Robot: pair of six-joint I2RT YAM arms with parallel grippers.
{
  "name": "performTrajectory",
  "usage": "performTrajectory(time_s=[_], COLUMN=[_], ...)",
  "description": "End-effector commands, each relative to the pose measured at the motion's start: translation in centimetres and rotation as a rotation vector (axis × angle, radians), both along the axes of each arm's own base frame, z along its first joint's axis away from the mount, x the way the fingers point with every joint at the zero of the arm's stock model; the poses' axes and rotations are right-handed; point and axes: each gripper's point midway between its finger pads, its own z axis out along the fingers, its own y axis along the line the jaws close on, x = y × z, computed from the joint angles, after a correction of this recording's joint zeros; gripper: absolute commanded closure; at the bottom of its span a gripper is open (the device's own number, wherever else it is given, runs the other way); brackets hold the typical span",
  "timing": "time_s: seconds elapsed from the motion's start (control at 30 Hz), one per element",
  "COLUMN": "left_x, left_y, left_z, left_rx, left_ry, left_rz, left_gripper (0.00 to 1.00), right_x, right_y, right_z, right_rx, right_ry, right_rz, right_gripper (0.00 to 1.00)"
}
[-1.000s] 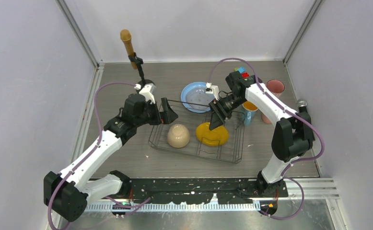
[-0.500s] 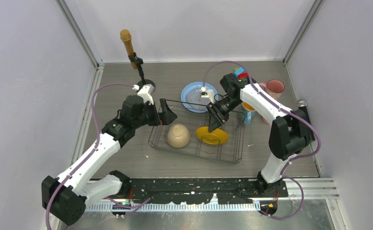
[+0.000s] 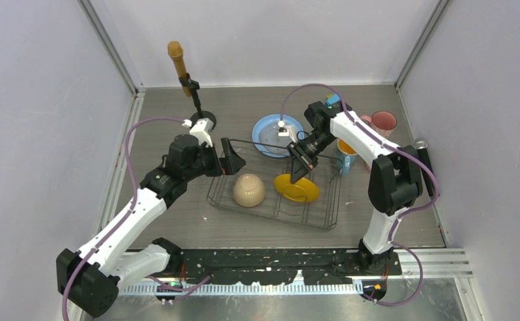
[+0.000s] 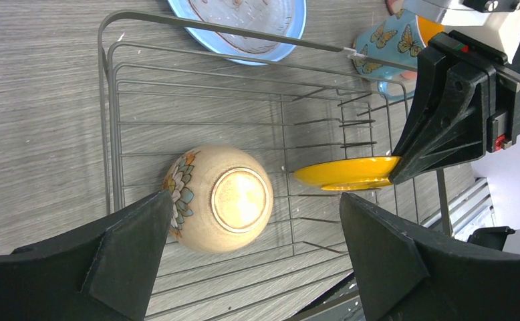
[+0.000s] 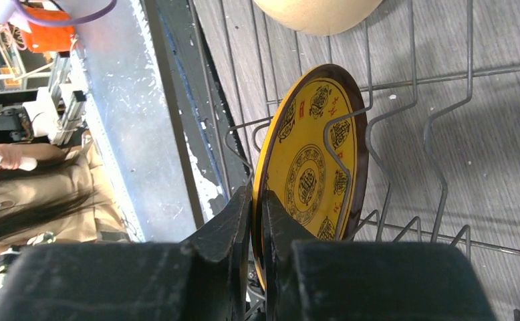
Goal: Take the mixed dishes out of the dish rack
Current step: Pick up the plate from the dish rack.
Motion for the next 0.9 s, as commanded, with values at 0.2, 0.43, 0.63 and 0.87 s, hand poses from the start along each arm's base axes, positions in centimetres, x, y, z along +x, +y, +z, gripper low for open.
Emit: performTrajectory(time_s=[0.2, 0.43, 0.63, 0.87], left_x=[0.2, 0.3, 0.4, 0.2], left_y=[0.0, -0.2, -0.2, 0.4], left_z=[1.2, 1.3, 1.6, 1.8], left_rx=[-0.048, -0.049, -0.062, -0.064], left_ry=[-0.034, -0.036, -0.046, -0.051], left_rz=[0.022, 0.018, 0.024, 0.054], left_gripper=[0.0, 0.0, 0.0, 0.0], right_x=[-2.1, -2.3, -2.4, -3.8], right_y=[0.4, 0.1, -0.3, 1.2], right_z=[5.3, 7.5, 9.4, 12.0], right_rx=[0.133, 0.132, 0.11, 0.07], right_ry=[0.067, 0.017, -0.07, -0.195], right_rz=[0.147, 0.155, 0.178, 0.274], right_gripper=[0.99, 0.99, 0.99, 0.99])
